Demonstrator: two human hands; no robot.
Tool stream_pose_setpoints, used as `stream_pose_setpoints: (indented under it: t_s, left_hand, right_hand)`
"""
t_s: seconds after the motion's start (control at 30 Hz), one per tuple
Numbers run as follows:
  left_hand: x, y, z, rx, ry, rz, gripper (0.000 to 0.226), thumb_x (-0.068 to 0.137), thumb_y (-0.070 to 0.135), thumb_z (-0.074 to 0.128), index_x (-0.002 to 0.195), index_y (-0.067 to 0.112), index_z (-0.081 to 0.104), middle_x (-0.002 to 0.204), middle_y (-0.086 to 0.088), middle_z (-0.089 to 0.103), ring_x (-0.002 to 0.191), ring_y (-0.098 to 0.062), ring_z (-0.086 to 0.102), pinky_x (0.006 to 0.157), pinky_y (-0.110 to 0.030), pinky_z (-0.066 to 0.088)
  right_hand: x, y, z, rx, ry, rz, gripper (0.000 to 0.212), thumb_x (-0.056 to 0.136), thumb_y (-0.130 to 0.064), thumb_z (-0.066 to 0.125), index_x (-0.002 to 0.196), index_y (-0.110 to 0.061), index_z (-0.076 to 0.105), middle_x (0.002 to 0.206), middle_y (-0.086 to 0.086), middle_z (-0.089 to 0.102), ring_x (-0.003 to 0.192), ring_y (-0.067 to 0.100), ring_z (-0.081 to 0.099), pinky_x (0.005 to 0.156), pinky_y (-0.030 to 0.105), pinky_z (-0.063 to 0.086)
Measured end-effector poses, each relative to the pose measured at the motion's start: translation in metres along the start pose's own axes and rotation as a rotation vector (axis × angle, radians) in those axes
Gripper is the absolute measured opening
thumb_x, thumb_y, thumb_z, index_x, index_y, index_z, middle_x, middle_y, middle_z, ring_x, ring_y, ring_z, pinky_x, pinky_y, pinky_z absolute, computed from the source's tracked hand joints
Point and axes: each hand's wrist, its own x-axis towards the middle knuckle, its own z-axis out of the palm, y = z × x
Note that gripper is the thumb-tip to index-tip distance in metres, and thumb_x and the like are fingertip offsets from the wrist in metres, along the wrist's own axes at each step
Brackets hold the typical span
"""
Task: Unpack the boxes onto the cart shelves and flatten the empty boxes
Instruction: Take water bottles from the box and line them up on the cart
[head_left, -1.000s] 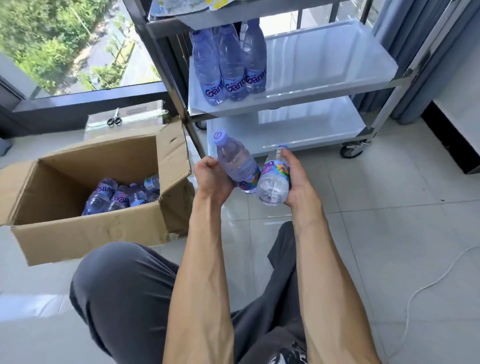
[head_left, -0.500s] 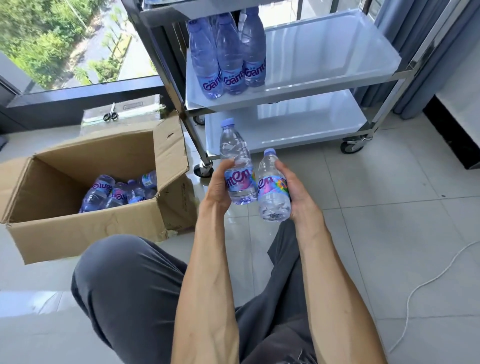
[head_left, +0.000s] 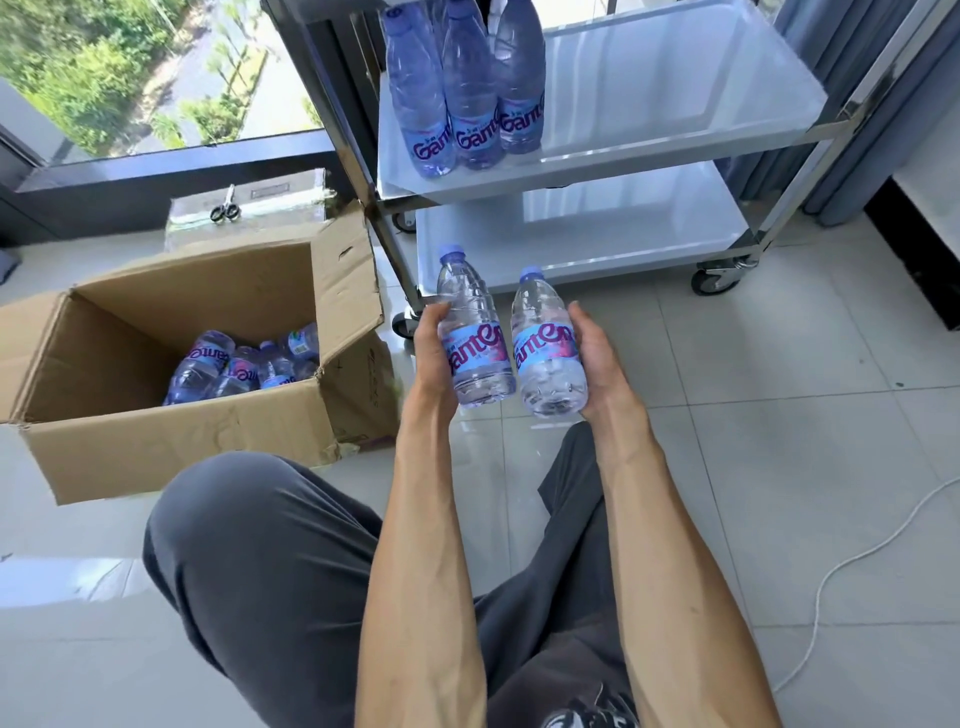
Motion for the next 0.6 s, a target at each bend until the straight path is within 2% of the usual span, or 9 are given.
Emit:
stream_pose_setpoints:
  t_s: [0.07, 0.13, 0.2, 0.23, 0.33, 0.4, 0.43, 0.53, 0.6]
  left_hand:
    - [-0.001, -0.003, 0.002, -0.011, -0.017, 0.013, 0.043, 0.093, 0.039, 0.043, 0.075, 0.014, 0.072, 0.069, -0.006, 0.064, 0.063, -0.020, 0.062, 0.068, -0.032, 0.052]
    - [-0.002, -0.005, 0.001, -0.008, -0.033, -0.001, 0.044, 0.094, 0.039, 0.043, 0.069, 0.017, 0.073, 0.065, -0.003, 0.064, 0.061, -0.018, 0.063, 0.067, -0.031, 0.053]
    - [-0.003, -0.005, 0.002, 0.001, -0.025, -0.020, 0.040, 0.095, 0.041, 0.046, 0.086, 0.011, 0.070, 0.072, -0.007, 0.066, 0.064, -0.020, 0.065, 0.066, -0.031, 0.056]
    - [-0.004, -0.005, 0.004, -0.007, -0.018, -0.032, 0.041, 0.096, 0.043, 0.047, 0.098, 0.006, 0.066, 0.078, -0.011, 0.067, 0.068, -0.023, 0.066, 0.068, -0.033, 0.057]
    - [-0.005, -0.006, 0.011, -0.078, -0.012, -0.086, 0.052, 0.097, 0.048, 0.047, 0.118, 0.001, 0.056, 0.090, -0.017, 0.064, 0.076, -0.028, 0.064, 0.075, -0.039, 0.056]
    - [-0.005, -0.007, 0.011, -0.105, -0.025, -0.100, 0.051, 0.096, 0.050, 0.048, 0.113, 0.002, 0.057, 0.085, -0.015, 0.065, 0.072, -0.026, 0.064, 0.071, -0.036, 0.057]
    - [-0.005, -0.007, 0.011, -0.101, -0.039, -0.102, 0.048, 0.095, 0.048, 0.049, 0.109, 0.003, 0.058, 0.082, -0.014, 0.066, 0.070, -0.025, 0.065, 0.068, -0.035, 0.058]
    - [-0.003, -0.005, 0.011, -0.008, -0.081, -0.095, 0.036, 0.093, 0.040, 0.053, 0.101, 0.005, 0.060, 0.079, -0.012, 0.067, 0.067, -0.023, 0.066, 0.066, -0.034, 0.058]
    - [0.001, -0.003, 0.013, 0.102, -0.062, -0.054, 0.032, 0.092, 0.036, 0.058, 0.101, 0.006, 0.063, 0.084, -0.014, 0.068, 0.072, -0.026, 0.067, 0.071, -0.037, 0.059]
  right_hand:
    - [-0.002, -0.001, 0.001, 0.013, -0.068, -0.013, 0.054, 0.090, -0.052, 0.056, 0.118, -0.006, 0.052, 0.090, 0.014, 0.062, 0.073, 0.024, 0.066, 0.068, 0.037, 0.058]
    - [-0.002, -0.001, -0.004, -0.050, -0.100, -0.034, 0.073, 0.076, -0.044, 0.077, 0.128, -0.001, 0.051, 0.098, 0.018, 0.064, 0.085, 0.029, 0.065, 0.084, 0.049, 0.056]
    - [0.001, 0.000, -0.013, -0.110, -0.055, -0.066, 0.079, 0.074, -0.032, 0.083, 0.135, 0.005, 0.048, 0.112, 0.025, 0.060, 0.100, 0.037, 0.059, 0.102, 0.062, 0.043]
    - [0.002, 0.001, -0.014, -0.096, -0.030, -0.080, 0.075, 0.076, -0.029, 0.081, 0.135, 0.006, 0.049, 0.117, 0.028, 0.059, 0.104, 0.039, 0.056, 0.104, 0.065, 0.039]
    - [0.002, 0.001, -0.013, -0.039, 0.004, -0.070, 0.067, 0.073, -0.035, 0.081, 0.122, 0.006, 0.058, 0.113, 0.030, 0.059, 0.097, 0.038, 0.059, 0.099, 0.059, 0.047]
    - [0.003, -0.002, -0.011, -0.037, 0.007, -0.064, 0.060, 0.074, -0.039, 0.078, 0.116, 0.000, 0.059, 0.104, 0.024, 0.060, 0.087, 0.033, 0.061, 0.089, 0.050, 0.051]
    - [0.004, -0.003, -0.012, -0.030, 0.007, -0.060, 0.059, 0.075, -0.039, 0.077, 0.116, -0.001, 0.059, 0.103, 0.023, 0.059, 0.087, 0.032, 0.061, 0.089, 0.050, 0.051]
    - [0.002, -0.002, -0.016, -0.031, -0.048, -0.040, 0.072, 0.078, -0.039, 0.078, 0.130, 0.004, 0.054, 0.115, 0.027, 0.060, 0.101, 0.037, 0.059, 0.101, 0.057, 0.045]
    - [0.000, -0.001, -0.021, -0.063, -0.071, -0.050, 0.070, 0.079, -0.035, 0.078, 0.133, 0.002, 0.052, 0.121, 0.030, 0.060, 0.103, 0.038, 0.061, 0.098, 0.057, 0.048]
